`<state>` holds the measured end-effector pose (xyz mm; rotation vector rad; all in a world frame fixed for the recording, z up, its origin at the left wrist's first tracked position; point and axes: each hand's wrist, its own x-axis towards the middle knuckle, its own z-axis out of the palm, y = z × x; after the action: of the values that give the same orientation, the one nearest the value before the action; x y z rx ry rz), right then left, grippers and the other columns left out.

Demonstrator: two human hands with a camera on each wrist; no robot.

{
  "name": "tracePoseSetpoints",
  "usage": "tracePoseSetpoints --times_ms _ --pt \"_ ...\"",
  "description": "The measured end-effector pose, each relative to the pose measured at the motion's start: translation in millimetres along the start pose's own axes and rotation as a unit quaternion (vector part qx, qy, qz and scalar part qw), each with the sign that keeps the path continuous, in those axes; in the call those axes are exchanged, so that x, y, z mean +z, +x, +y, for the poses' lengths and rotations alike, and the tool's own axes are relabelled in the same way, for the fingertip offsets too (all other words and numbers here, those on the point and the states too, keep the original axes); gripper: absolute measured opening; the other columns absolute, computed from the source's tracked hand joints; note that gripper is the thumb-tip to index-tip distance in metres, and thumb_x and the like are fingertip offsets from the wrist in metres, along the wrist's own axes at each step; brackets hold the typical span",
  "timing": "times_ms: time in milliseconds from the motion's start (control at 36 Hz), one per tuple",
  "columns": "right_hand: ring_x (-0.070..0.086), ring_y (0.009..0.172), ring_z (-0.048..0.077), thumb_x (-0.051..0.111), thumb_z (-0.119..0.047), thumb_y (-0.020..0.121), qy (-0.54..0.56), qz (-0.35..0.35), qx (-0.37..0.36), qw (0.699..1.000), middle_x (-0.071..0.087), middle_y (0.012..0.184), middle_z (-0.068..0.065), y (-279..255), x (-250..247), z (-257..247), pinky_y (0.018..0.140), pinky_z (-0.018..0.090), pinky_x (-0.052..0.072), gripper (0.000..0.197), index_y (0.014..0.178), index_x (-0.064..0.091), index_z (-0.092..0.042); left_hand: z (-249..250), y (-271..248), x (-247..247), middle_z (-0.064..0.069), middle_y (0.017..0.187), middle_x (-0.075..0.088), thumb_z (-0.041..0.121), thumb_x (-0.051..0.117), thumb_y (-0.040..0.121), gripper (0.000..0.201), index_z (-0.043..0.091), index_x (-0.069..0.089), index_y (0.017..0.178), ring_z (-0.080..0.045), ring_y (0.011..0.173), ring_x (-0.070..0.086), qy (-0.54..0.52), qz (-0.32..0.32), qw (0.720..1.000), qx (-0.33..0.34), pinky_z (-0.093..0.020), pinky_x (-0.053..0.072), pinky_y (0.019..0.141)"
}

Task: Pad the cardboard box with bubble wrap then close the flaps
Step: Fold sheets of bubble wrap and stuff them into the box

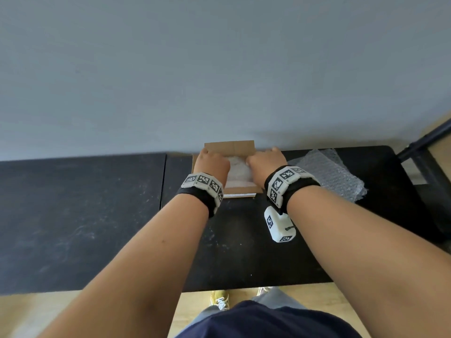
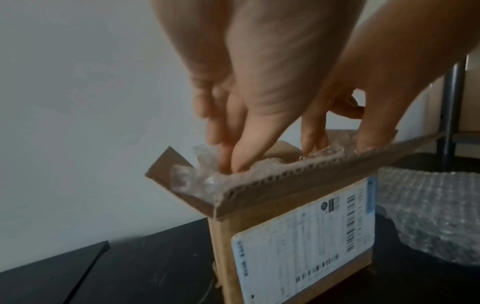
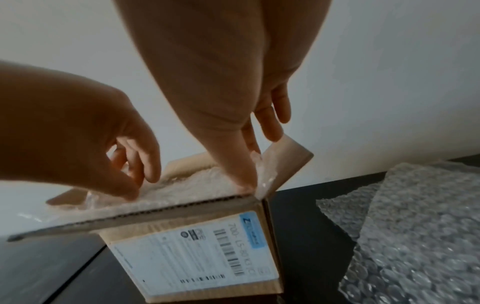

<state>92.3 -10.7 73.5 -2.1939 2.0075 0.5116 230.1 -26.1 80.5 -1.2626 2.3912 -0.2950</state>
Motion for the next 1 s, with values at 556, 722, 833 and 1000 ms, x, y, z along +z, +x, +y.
tracePoseSetpoints --times_ms 556,722,833,1000 --pt "0.068 0.084 0.024 0.051 -0.002 0.086 -0.077 0.008 -0.017 0.997 0.072 0.087 0.002 29 31 -14 0.087 0.035 0.038 0.027 0.113 0.052 -0.005 7 41 50 -0.002 0.105 0.068 0.011 0.043 0.096 0.02 0.012 0.056 0.112 -0.022 0.099 0.063 -0.03 -0.007 0.999 0.025 -0.032 0.044 0.086" --pt "0.067 0.081 0.024 0.056 -0.009 0.087 -0.079 -0.018 -0.03 0.996 0.066 0.077 -0.001 43 29 -10 0.087 0.034 0.038 0.033 0.119 0.045 -0.006 2 55 53 -0.006 0.117 0.062 0.016 0.042 0.098 0.027 0.011 0.048 0.124 -0.023 0.108 0.061 -0.039 0.008 0.998 0.057 -0.032 0.043 0.092" --pt "0.053 0.057 0.019 0.054 -0.009 0.088 -0.075 -0.02 -0.045 0.996 0.069 0.082 0.0 47 31 -10 0.087 0.033 0.037 0.031 0.117 0.044 -0.007 -1 57 56 -0.007 0.117 0.061 0.016 0.044 0.097 0.027 0.012 0.047 0.123 -0.025 0.106 0.062 -0.055 0.008 0.996 0.068 -0.034 0.043 0.093" --pt "0.033 0.05 0.018 0.055 -0.01 0.088 -0.066 -0.036 -0.037 0.997 0.037 0.059 -0.003 49 33 -11 0.081 0.032 0.036 0.032 0.117 0.043 -0.008 -2 55 51 -0.009 0.118 0.06 0.014 0.045 0.095 0.029 0.01 0.045 0.124 -0.026 0.104 0.063 -0.069 -0.014 0.995 0.07 -0.035 0.046 0.095"
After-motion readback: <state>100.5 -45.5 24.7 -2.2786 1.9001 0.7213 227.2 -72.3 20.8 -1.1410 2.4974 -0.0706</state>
